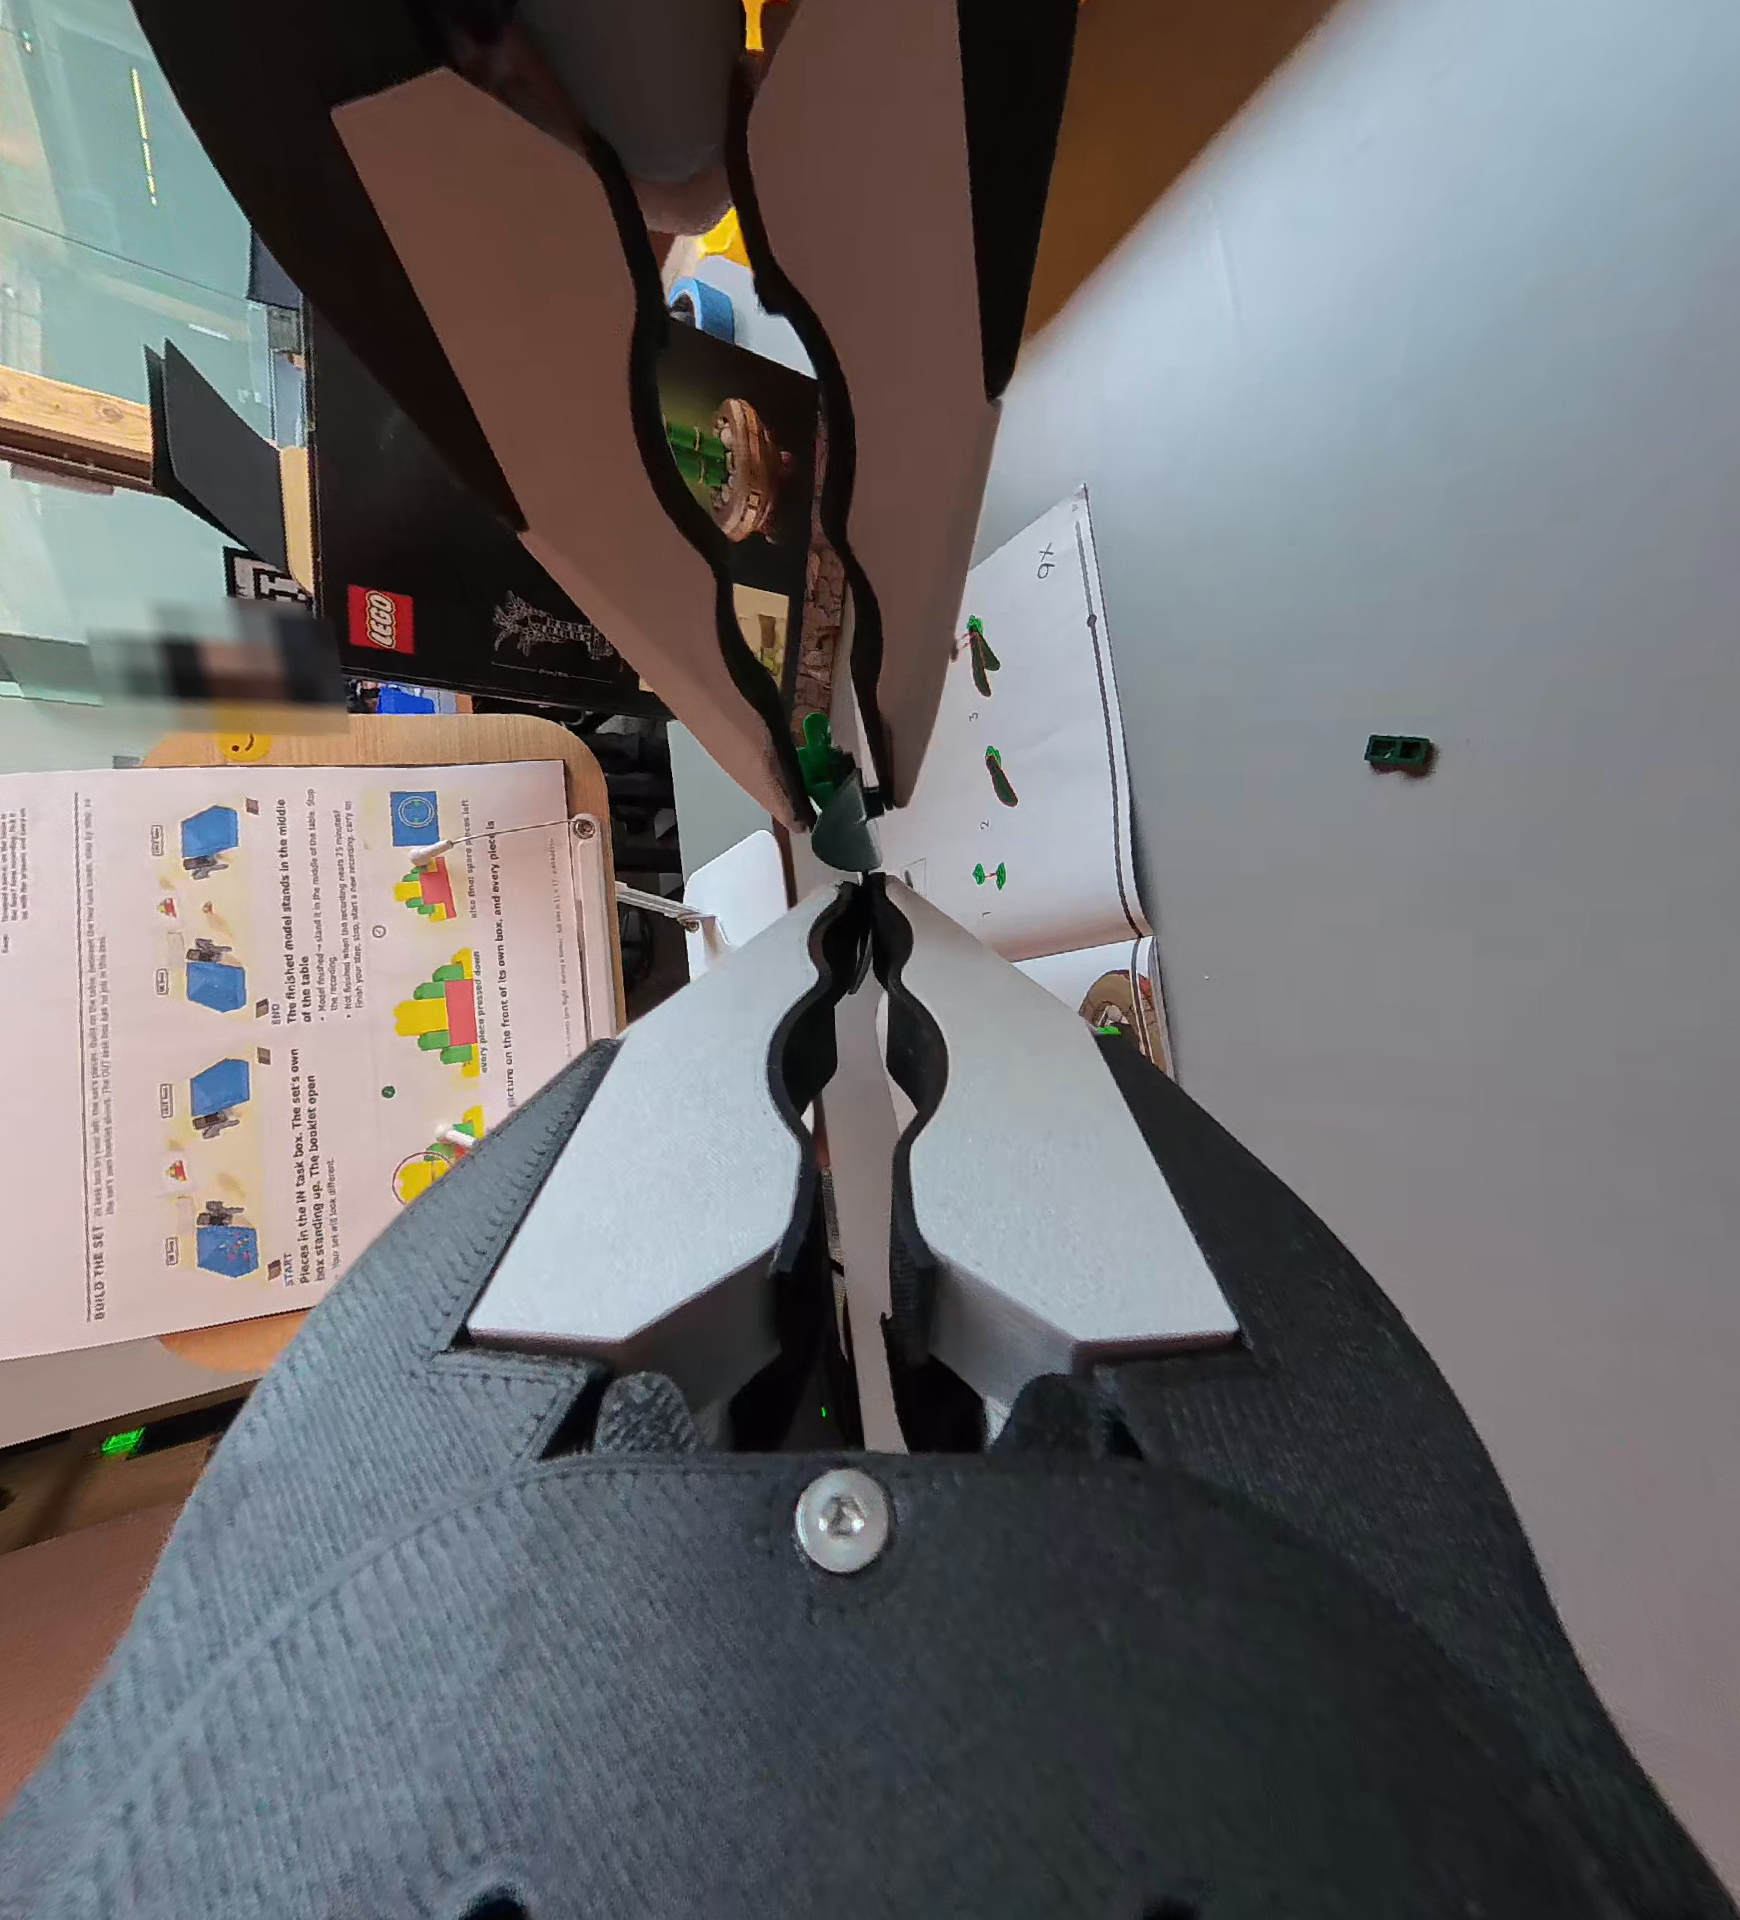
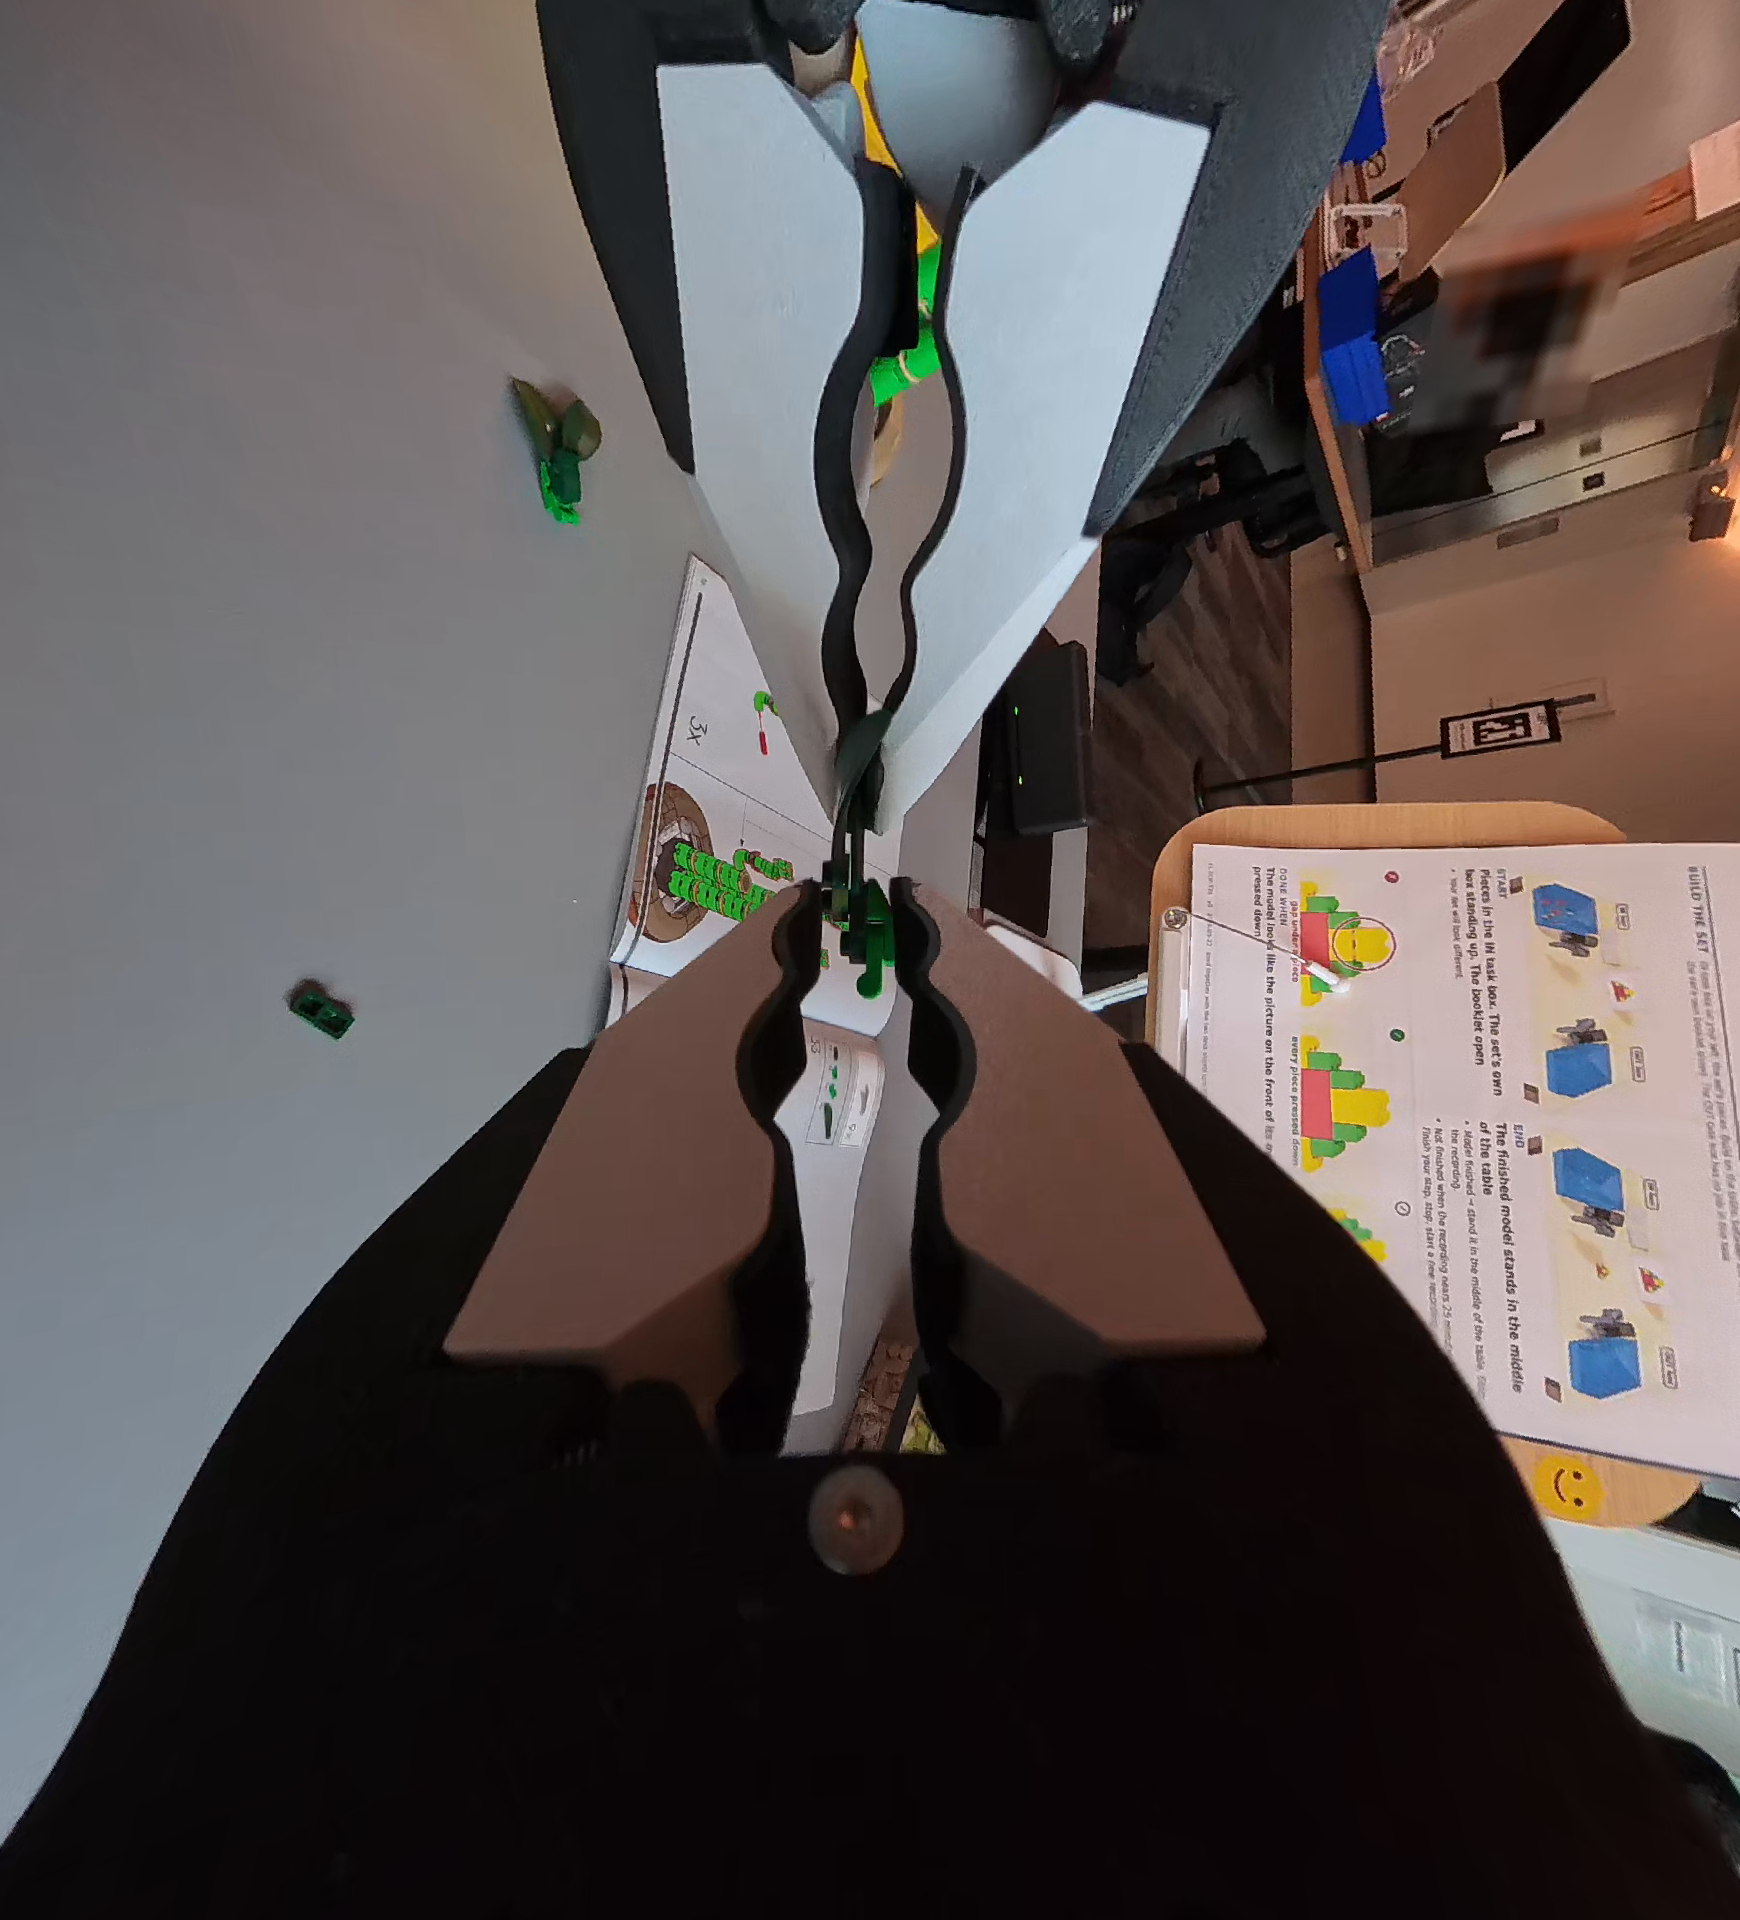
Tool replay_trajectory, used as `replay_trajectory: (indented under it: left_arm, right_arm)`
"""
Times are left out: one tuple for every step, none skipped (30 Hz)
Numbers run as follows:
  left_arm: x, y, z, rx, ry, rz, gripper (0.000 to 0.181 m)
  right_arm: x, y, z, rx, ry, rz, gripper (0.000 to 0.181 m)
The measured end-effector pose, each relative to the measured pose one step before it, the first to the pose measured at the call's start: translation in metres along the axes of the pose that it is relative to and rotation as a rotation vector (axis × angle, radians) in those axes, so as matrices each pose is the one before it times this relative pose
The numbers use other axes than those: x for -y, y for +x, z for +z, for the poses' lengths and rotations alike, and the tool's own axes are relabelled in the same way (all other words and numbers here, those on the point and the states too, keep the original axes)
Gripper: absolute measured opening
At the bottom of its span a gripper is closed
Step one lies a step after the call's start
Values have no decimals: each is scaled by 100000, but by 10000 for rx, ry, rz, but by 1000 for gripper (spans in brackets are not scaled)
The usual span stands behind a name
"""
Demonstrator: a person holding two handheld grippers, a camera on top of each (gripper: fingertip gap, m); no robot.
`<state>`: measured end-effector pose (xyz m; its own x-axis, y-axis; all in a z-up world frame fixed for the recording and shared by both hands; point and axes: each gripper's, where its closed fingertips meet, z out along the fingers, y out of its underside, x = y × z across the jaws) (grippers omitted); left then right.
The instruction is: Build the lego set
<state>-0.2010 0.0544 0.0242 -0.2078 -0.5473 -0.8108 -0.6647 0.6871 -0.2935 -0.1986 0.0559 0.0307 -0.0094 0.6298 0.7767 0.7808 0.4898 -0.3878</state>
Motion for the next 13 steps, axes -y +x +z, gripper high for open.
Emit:
replay_trajectory:
  left_arm:
    - [-53, -188, 38, 107, -2, -41, 0]
    - [3, -391, -23, 220, 70, -115, 0]
    - [19, -645, -150, 329, 111, -236, 4]
    - [15, -874, -322, 375, 153, -380, 11]
    - [49, -1037, -473, 358, 260, -537, 18]
    - [166, -1166, -602, 297, 446, -741, 28]
    - [336, -1175, -670, 159, 633, -987, 32]
    - [613, -1001, -638, -72, 810, -1216, 36]
    - [942, -504, -527, -429, 936, -1380, 40]
    - [1083, -39, -323, -696, 942, -1474, 40]
    - [978, 219, -30, -793, 818, -1446, 41]
    - [697, 284, 282, -711, 632, -1275, 43]
    - [374, 124, 518, -485, 459, -989, 43]
  right_arm:
    - [-142, 184, 82, -84, -64, 59, 12]
    - [-134, 207, 23, -73, -7, 129, 11]
    - [-36, 269, -80, -70, 116, 200, 11]
    - [-2, 563, -189, -208, 200, 289, 11]
    - [24, 736, -265, -269, 250, 371, 11]
    - [195, 1016, -343, -385, 390, 483, 11]
    - [421, 1362, -433, -506, 589, 707, 11]
    - [672, 1292, -463, -357, 814, 952, 11]
    - [972, 997, -474, -69, 1040, 1200, 11]
    - [1267, 714, -472, 187, 1235, 1454, 11]
    - [1489, 666, -436, 249, 1336, 1664, 11]
    - [1645, 401, -396, 407, 1433, 1689, 11]
    - [1521, 47, -348, 596, 1429, 1603, 11]
